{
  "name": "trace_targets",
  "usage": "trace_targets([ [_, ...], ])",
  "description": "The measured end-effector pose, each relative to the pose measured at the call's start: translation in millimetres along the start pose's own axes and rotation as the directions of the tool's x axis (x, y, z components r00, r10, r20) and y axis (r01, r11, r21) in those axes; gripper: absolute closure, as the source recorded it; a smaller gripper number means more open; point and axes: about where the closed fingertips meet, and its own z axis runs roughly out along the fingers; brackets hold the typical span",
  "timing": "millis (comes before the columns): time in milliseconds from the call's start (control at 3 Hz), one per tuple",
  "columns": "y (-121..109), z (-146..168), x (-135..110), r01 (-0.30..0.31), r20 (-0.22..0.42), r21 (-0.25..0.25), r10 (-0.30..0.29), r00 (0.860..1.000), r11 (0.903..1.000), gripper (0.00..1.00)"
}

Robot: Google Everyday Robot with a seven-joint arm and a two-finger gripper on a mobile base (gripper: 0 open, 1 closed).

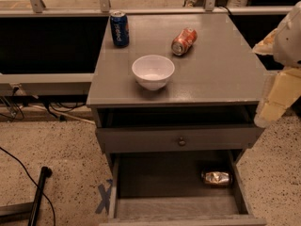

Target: Pick orange can from middle drawer and place on counter

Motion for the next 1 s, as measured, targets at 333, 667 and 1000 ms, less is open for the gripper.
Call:
trace_targets([
  [333,25,36,-10,0.067,0.101,-0.050,-0.061,0.993,0.9965,0.00],
  [667,76,73,-36,0.150,0.268,-0.046,-0.132,0.954,0.9876,0.00],
  [1000,119,113,-24,0.090,0.392,-0.042,-0.067,0.918,0.9950,0.00],
])
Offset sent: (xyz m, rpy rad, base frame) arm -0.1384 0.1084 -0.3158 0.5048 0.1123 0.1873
